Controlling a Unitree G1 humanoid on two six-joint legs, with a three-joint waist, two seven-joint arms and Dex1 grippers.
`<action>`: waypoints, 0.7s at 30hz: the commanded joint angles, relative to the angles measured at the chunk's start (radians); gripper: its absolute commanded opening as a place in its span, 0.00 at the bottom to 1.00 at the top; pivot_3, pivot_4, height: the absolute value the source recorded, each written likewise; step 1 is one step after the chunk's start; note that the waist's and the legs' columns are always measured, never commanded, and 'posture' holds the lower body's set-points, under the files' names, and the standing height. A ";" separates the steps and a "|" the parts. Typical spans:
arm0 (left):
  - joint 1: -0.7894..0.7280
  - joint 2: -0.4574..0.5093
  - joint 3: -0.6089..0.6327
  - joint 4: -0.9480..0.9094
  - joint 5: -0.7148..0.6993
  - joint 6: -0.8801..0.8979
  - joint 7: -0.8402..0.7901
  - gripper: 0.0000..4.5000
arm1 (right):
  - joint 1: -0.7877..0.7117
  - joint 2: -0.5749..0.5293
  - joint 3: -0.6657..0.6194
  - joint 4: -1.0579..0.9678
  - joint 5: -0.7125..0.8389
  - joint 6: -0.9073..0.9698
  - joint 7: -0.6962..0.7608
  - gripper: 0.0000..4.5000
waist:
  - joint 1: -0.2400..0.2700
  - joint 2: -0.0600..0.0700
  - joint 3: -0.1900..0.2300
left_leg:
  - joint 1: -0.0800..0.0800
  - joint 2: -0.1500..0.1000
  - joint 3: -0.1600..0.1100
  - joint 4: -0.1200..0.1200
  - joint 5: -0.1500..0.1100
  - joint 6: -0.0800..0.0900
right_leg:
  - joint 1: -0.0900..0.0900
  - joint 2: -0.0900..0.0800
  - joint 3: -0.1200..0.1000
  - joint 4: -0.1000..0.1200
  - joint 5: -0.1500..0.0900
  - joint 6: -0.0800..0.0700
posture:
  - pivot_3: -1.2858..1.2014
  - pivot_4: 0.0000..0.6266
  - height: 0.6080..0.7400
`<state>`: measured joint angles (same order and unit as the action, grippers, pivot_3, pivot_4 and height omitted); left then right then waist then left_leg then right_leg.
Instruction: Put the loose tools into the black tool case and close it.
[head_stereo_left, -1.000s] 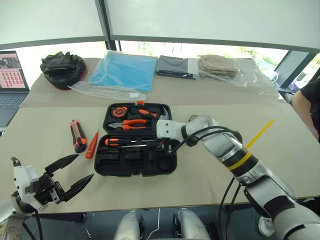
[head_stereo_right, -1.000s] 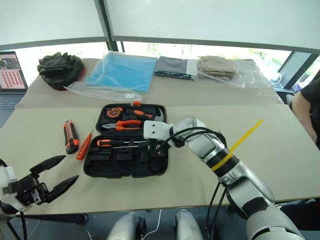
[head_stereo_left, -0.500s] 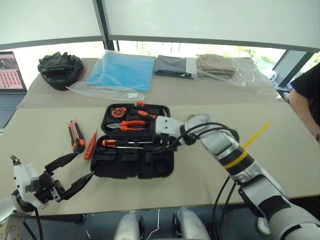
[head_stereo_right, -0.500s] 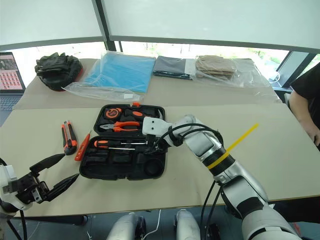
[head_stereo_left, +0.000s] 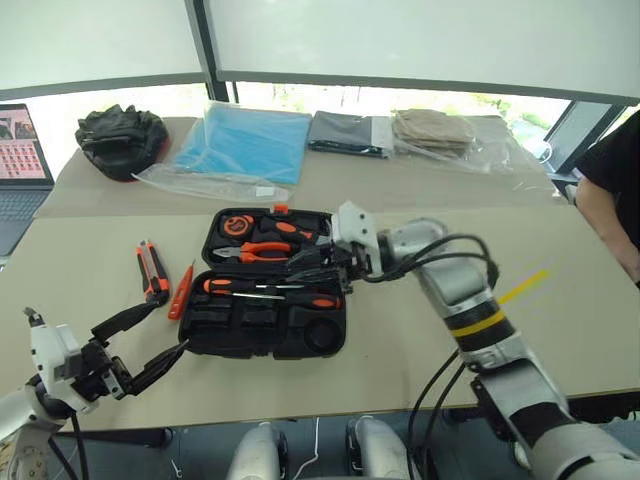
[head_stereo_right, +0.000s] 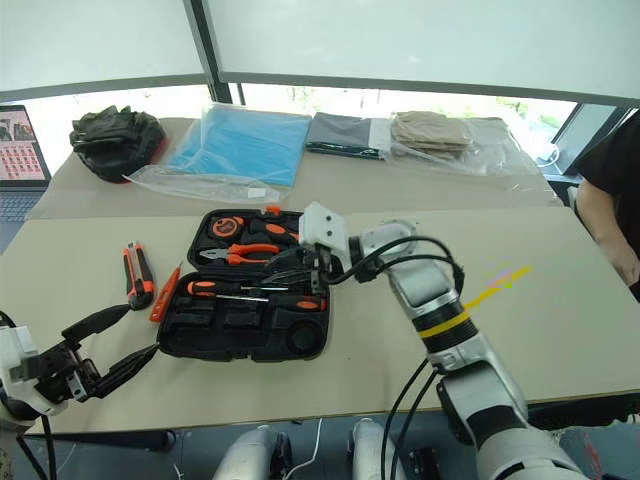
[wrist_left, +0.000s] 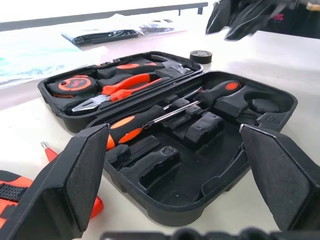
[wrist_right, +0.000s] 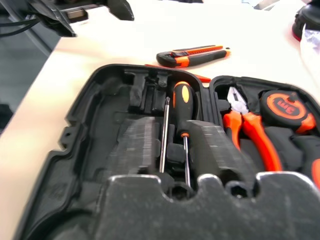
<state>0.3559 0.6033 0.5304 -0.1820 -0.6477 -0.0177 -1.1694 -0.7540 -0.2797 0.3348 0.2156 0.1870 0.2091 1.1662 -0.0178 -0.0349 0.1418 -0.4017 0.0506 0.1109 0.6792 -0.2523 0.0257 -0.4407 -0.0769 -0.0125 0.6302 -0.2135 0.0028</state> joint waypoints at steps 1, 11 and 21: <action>-0.001 0.016 0.002 -0.008 0.000 -0.002 -0.001 1.00 | 0.015 0.026 0.000 0.053 -0.034 -0.130 -0.031 0.00 | 0.000 0.000 0.000 | 0.000 0.000 0.000 0.000 0.000 0.000 | 0.000 0.000 0.000 0.000 0.000 0.000 | 0.52 0.24 1.00; 0.000 0.049 0.008 0.006 0.013 -0.001 -0.018 1.00 | 0.025 0.070 0.060 0.224 -0.139 -0.215 -0.063 0.00 | 0.000 0.000 0.000 | 0.001 0.000 0.000 0.000 0.000 0.000 | 0.000 0.000 0.000 0.000 0.000 0.000 | 0.52 0.24 1.00; 0.000 0.045 -0.006 -0.002 0.019 -0.001 -0.014 1.00 | -0.005 0.065 0.122 0.315 -0.249 -0.212 -0.079 0.00 | -0.001 0.000 0.000 | 0.004 0.001 0.000 0.000 0.001 -0.001 | 0.002 0.000 0.001 0.001 0.000 0.000 | 0.52 0.24 1.00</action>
<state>0.3554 0.6407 0.5246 -0.1737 -0.6283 -0.0162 -1.1851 -0.7670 -0.2008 0.4168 0.4956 0.0026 -0.0142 1.0884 -0.0191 -0.0344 0.1415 -0.3976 0.0512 0.1107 0.6790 -0.2516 0.0245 -0.4382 -0.0768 -0.0120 0.6316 -0.2136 0.0025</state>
